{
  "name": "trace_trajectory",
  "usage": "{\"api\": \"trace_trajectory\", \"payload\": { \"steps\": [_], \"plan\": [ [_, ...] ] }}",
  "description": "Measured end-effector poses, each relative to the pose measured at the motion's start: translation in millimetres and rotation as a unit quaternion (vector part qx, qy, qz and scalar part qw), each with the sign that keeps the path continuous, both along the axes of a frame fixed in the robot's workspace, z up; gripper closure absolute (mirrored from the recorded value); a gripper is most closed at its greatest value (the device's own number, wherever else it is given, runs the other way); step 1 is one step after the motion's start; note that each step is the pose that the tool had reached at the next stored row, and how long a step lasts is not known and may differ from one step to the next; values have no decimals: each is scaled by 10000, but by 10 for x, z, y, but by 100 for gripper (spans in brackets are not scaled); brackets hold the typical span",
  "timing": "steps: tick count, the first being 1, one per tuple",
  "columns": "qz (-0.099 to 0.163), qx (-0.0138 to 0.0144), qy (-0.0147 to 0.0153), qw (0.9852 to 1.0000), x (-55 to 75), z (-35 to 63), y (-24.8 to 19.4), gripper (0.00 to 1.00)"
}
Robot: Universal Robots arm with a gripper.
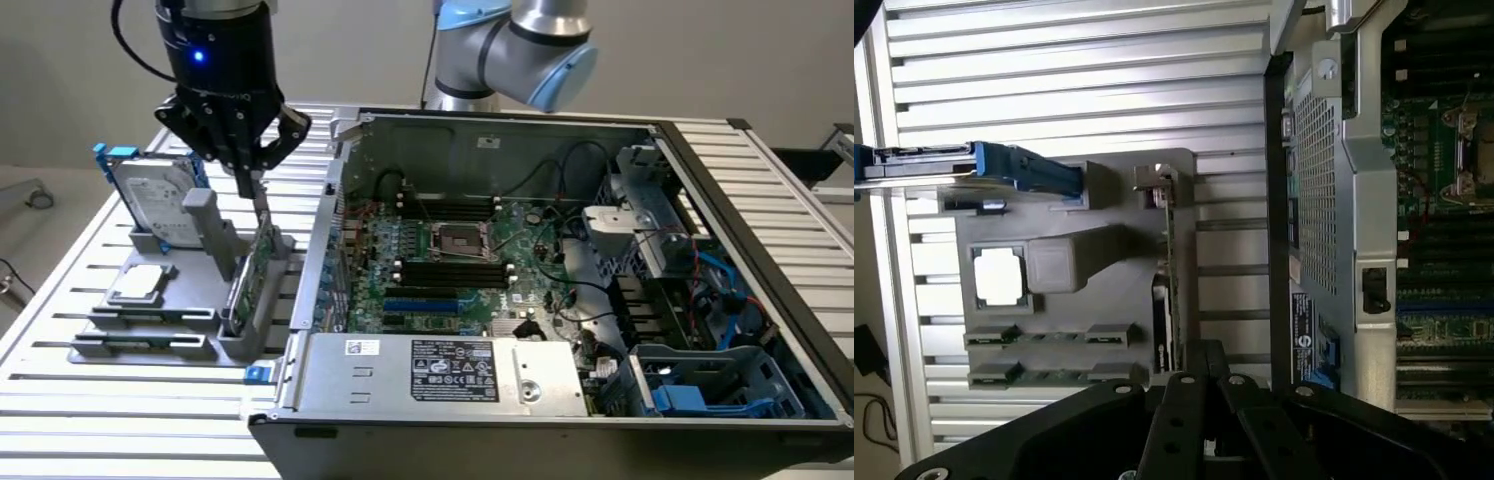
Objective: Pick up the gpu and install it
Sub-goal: 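Reach for the gpu, then pick up the gpu and move the gpu toward the slot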
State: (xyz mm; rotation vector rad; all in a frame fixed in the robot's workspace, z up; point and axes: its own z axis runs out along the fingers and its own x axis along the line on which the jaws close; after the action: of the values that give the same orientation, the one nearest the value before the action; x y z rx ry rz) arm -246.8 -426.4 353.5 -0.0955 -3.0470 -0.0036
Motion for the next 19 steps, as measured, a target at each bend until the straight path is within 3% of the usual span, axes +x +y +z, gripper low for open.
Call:
{"api": "trace_trajectory", "payload": {
  "steps": [5, 11, 16, 19],
  "plan": [
    [100, 5, -8, 9999, -82, -75, -15, 89],
    [427, 15, -33, 9991, -114, -168, -15, 89],
    [563, 20, -52, 9984, -172, -186, -15, 89],
    [590, 17, -108, 9982, -222, -197, -14, 89]
  ]
}}
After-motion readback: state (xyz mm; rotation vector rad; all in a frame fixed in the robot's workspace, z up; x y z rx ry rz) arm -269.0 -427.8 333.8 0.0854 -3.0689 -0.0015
